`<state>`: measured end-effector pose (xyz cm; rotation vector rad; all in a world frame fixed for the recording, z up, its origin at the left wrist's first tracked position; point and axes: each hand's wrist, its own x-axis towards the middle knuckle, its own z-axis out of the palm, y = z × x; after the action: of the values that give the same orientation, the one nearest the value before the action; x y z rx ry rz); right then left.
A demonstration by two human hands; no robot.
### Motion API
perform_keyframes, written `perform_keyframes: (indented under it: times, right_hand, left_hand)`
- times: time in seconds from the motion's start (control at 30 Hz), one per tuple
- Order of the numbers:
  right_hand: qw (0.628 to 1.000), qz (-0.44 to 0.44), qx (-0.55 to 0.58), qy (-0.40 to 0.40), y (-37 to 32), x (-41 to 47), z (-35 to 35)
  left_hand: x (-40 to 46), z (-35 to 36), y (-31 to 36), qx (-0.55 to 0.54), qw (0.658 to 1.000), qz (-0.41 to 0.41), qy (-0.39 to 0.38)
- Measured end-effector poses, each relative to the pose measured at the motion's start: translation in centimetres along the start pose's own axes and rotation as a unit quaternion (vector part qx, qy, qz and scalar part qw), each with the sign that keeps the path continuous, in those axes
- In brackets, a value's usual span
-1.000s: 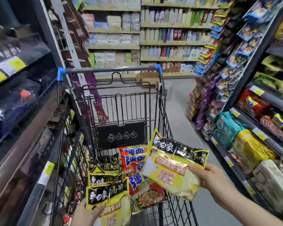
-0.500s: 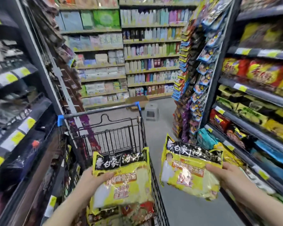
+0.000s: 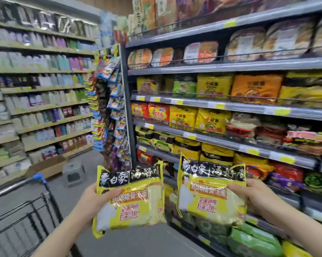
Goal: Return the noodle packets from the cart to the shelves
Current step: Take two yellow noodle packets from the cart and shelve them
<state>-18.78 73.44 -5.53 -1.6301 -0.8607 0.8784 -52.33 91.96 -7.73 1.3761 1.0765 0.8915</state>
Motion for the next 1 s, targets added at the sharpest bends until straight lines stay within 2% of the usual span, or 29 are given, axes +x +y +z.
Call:
perform_keyframes:
  times: [0.2,0.37,0.63,0.83,1.0]
  right_hand:
    - [0.988,0.014,0.007,0.156,1.7,-8.9,-8.1]
    - [0.958,0.039,0.014,0.282,3.0,-17.9,-12.0]
    - [0.907,0.060,0.045,0.416,5.0,-30.4,-16.8]
    - [0.869,0.067,0.055,0.486,6.7,-36.6,-20.6]
    - [0.858,0.077,0.062,0.505,8.8,-40.5,-25.3]
  left_hand:
    - [1.2,10.3,2.9,0.026,0.980,0.037,-0.194]
    - [-0.3,18.6,3.8,0.079,0.952,0.070,-0.286]
    - [-7.6,31.7,5.3,0.056,0.895,0.095,-0.432]
    - [-12.7,39.1,6.3,0.088,0.852,0.108,-0.505]
    - [-16.9,45.3,7.1,0.065,0.842,0.120,-0.521]
